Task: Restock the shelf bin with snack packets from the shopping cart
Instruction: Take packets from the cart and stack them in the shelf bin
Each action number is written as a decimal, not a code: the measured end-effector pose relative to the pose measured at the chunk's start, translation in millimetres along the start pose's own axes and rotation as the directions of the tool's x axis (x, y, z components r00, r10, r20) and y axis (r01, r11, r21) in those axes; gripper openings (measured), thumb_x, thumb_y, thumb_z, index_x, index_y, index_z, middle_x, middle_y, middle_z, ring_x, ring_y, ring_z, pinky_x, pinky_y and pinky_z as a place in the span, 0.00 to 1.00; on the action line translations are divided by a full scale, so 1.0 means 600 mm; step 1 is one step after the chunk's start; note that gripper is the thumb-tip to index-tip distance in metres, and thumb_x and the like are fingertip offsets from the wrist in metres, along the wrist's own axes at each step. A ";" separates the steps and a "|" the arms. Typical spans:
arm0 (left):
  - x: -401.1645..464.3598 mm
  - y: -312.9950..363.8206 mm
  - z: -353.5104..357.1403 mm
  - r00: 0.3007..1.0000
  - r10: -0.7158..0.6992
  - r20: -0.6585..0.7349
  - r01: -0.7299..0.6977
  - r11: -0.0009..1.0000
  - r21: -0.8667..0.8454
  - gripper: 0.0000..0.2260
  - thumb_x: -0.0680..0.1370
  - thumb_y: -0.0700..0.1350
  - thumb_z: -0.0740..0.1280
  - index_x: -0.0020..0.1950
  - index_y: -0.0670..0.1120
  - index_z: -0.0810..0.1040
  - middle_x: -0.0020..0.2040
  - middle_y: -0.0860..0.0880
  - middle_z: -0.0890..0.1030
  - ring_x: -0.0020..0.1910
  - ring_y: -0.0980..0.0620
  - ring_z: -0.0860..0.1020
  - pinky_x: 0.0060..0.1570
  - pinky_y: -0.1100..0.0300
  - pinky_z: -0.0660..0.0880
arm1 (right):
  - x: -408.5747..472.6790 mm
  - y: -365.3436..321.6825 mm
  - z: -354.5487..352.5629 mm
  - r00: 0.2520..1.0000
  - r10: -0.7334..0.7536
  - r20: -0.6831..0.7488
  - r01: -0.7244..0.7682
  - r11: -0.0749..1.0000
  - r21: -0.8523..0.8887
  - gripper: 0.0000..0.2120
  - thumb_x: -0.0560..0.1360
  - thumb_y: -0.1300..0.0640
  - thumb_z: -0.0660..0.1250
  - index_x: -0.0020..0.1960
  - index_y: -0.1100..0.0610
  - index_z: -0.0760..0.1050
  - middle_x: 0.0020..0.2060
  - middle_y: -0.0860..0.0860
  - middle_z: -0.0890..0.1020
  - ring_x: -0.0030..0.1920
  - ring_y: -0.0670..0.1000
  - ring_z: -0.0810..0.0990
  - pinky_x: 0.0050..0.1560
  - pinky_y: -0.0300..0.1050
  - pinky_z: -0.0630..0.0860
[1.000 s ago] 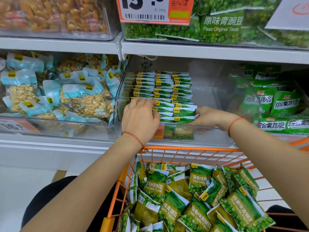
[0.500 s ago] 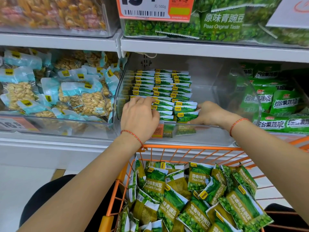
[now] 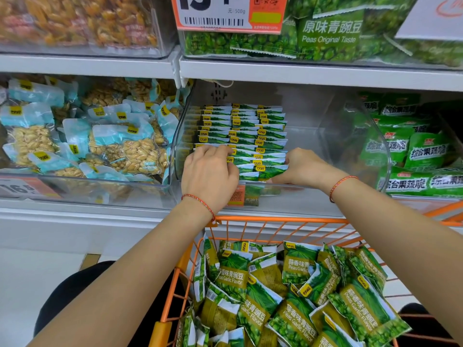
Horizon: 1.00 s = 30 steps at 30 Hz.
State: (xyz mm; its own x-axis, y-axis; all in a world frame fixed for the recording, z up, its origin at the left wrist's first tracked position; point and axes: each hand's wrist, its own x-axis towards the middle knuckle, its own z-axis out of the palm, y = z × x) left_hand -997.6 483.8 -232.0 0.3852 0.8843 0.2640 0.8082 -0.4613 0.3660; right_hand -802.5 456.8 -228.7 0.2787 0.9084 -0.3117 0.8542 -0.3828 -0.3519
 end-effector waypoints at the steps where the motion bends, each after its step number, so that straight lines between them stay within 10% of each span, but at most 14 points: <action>1: 0.000 0.000 0.001 1.000 0.001 -0.002 -0.001 1.000 -0.001 0.15 0.78 0.45 0.60 0.64 0.48 0.74 0.60 0.48 0.78 0.65 0.48 0.68 0.62 0.56 0.60 | -0.001 0.002 -0.001 1.000 0.000 0.010 0.000 1.000 -0.011 0.21 0.69 0.41 0.73 0.43 0.58 0.71 0.38 0.52 0.75 0.39 0.52 0.73 0.33 0.44 0.67; 12: -0.001 -0.005 0.004 1.000 0.020 -0.018 -0.021 1.000 -0.017 0.14 0.78 0.45 0.60 0.63 0.48 0.76 0.58 0.47 0.79 0.62 0.47 0.70 0.59 0.55 0.62 | -0.020 0.006 -0.023 0.992 0.017 0.128 -0.013 0.999 -0.035 0.27 0.71 0.37 0.67 0.29 0.56 0.60 0.25 0.50 0.61 0.26 0.50 0.60 0.29 0.44 0.54; 16: 0.000 -0.004 0.002 1.000 0.012 -0.007 -0.013 0.999 -0.036 0.14 0.80 0.46 0.59 0.64 0.48 0.75 0.59 0.47 0.79 0.63 0.47 0.70 0.59 0.54 0.64 | -0.036 0.014 -0.042 0.987 0.022 0.158 -0.021 1.000 -0.013 0.23 0.72 0.38 0.66 0.42 0.59 0.81 0.36 0.52 0.82 0.37 0.52 0.80 0.38 0.43 0.76; 24: -0.046 0.026 -0.062 0.983 0.183 -0.028 -0.182 0.920 -0.347 0.11 0.80 0.42 0.61 0.61 0.46 0.78 0.57 0.49 0.80 0.57 0.52 0.75 0.54 0.63 0.68 | -0.140 -0.016 -0.079 0.976 -0.109 -0.188 0.168 0.927 0.335 0.10 0.74 0.51 0.70 0.37 0.56 0.79 0.32 0.50 0.83 0.30 0.44 0.81 0.34 0.38 0.78; 27: -0.094 0.045 -0.077 0.941 0.307 0.140 -0.229 0.885 -0.404 0.10 0.79 0.42 0.61 0.54 0.48 0.80 0.45 0.48 0.84 0.40 0.51 0.79 0.42 0.59 0.73 | -0.196 -0.028 -0.075 0.980 -0.191 0.050 0.162 0.925 0.343 0.06 0.72 0.59 0.72 0.37 0.57 0.80 0.29 0.49 0.82 0.29 0.43 0.80 0.31 0.35 0.77; 30: -0.136 0.047 -0.063 0.828 0.349 0.439 -0.240 0.928 -0.285 0.11 0.78 0.38 0.61 0.56 0.47 0.80 0.50 0.48 0.83 0.47 0.50 0.79 0.48 0.57 0.74 | -0.241 -0.009 -0.044 0.943 -0.085 0.323 0.054 0.993 0.104 0.02 0.72 0.60 0.72 0.43 0.59 0.82 0.34 0.51 0.84 0.35 0.47 0.82 0.36 0.39 0.77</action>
State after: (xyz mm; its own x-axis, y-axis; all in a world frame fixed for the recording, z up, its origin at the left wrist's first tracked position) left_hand -1023.1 396.1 -209.3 0.7962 0.6033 -0.0454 0.5310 -0.6609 0.5304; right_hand -836.1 332.0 -158.3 0.0481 0.8347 -0.5486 0.8179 -0.3482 -0.4581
